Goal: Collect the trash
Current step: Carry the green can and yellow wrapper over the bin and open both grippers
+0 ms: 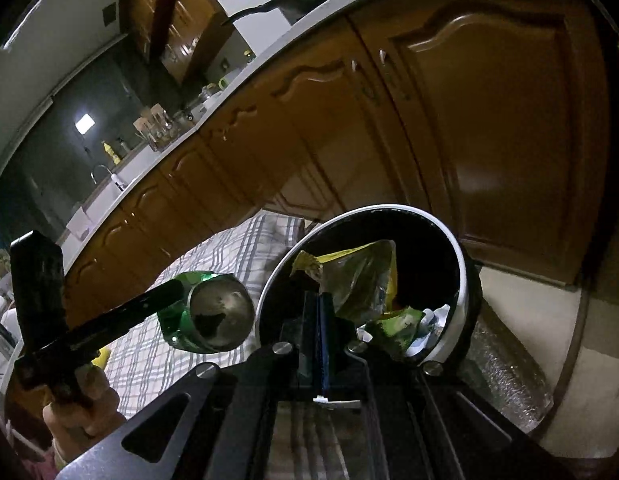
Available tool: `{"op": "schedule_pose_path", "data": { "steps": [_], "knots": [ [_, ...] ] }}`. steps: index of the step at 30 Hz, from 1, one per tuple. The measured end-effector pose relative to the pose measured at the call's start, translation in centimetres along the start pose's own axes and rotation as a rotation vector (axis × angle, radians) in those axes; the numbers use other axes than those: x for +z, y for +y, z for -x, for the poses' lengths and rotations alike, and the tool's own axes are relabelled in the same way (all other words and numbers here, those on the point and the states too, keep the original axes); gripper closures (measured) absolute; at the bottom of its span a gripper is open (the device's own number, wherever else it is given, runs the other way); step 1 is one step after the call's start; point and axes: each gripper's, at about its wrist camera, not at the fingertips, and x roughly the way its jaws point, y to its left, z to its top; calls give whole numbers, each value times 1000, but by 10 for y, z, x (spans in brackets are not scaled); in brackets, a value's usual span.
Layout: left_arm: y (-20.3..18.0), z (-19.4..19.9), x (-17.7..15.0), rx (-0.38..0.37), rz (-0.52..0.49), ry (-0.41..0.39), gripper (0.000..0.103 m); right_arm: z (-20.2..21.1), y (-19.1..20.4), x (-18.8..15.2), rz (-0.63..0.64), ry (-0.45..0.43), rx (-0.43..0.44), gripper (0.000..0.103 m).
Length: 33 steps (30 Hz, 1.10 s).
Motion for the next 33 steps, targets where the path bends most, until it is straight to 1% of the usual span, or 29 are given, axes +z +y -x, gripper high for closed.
{"op": "schedule_pose_path", "data": {
  "steps": [6,18,33],
  "knots": [
    [-10,-14,2,8,-20,16,95,-5,0,4,6,11,2,103],
    [-15,-33,3,16,-32,51,95,-14,0,7,13,41,-12,103],
    [-19,-41,7,17,-45,63,95,-26,-1,11,24,68,-27,103]
  ]
}}
